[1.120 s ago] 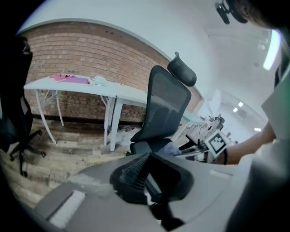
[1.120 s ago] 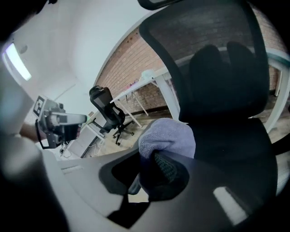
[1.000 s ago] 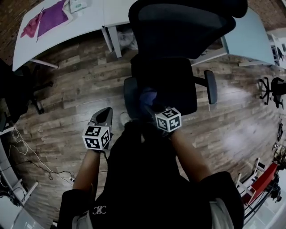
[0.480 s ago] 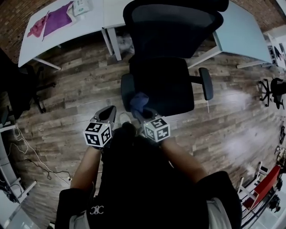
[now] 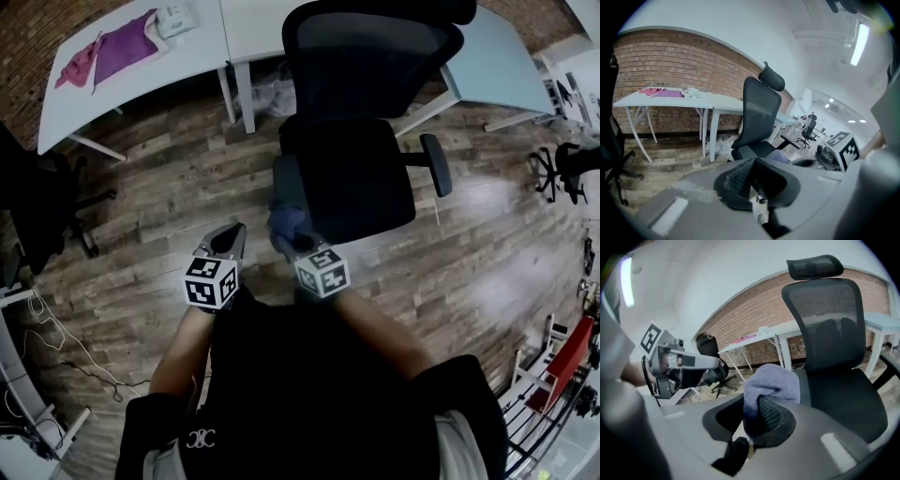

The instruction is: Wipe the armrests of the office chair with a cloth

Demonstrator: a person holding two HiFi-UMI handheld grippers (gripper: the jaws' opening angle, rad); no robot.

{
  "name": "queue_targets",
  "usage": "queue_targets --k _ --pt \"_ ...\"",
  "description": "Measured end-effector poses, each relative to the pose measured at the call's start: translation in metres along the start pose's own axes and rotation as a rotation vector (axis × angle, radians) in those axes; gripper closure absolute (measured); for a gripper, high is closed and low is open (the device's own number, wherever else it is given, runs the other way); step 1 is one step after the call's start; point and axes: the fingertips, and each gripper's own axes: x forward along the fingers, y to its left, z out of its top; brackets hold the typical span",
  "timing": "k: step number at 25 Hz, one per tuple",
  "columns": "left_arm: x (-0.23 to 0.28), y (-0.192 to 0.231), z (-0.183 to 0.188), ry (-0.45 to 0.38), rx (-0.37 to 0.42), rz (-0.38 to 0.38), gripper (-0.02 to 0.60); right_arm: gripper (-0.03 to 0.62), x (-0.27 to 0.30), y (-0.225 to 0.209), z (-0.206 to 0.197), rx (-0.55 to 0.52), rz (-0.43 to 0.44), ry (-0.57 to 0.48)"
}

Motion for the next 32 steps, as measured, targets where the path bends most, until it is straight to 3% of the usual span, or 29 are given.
queue_targets --k 2,6,10,14,19,24,32 --pt "-0.009 0.030 0.001 0.015 0.023 -0.021 0.577 0.534 0.020 0.007 0.007 0.088 -0.058 -0.028" --pt "-0.031 0.089 -0.003 0.054 0.020 -0.078 0.577 0.534 0.054 0.007 0.003 0.255 -0.288 -0.058" --pt "-0.051 0.142 -0.011 0.083 0.023 -0.104 0.577 0.534 0.097 0.013 -0.013 0.230 -0.456 0.003" --pt "-0.067 0.182 -0.037 0.153 -0.028 -0.114 0.577 0.534 0.123 0.003 -0.012 0.247 -0.614 -0.014" --pt "-0.071 0.200 -0.047 0.193 -0.039 -0.155 0.577 0.534 0.128 -0.037 -0.009 0.351 -0.777 -0.096" --pt "-0.071 0.218 -0.038 0.189 -0.026 -0.138 0.577 0.534 0.140 -0.078 -0.036 0.421 -0.957 -0.085" --pt "-0.052 0.240 -0.053 0.254 -0.031 -0.118 0.577 0.531 0.171 -0.131 -0.033 0.457 -1.082 -0.166"
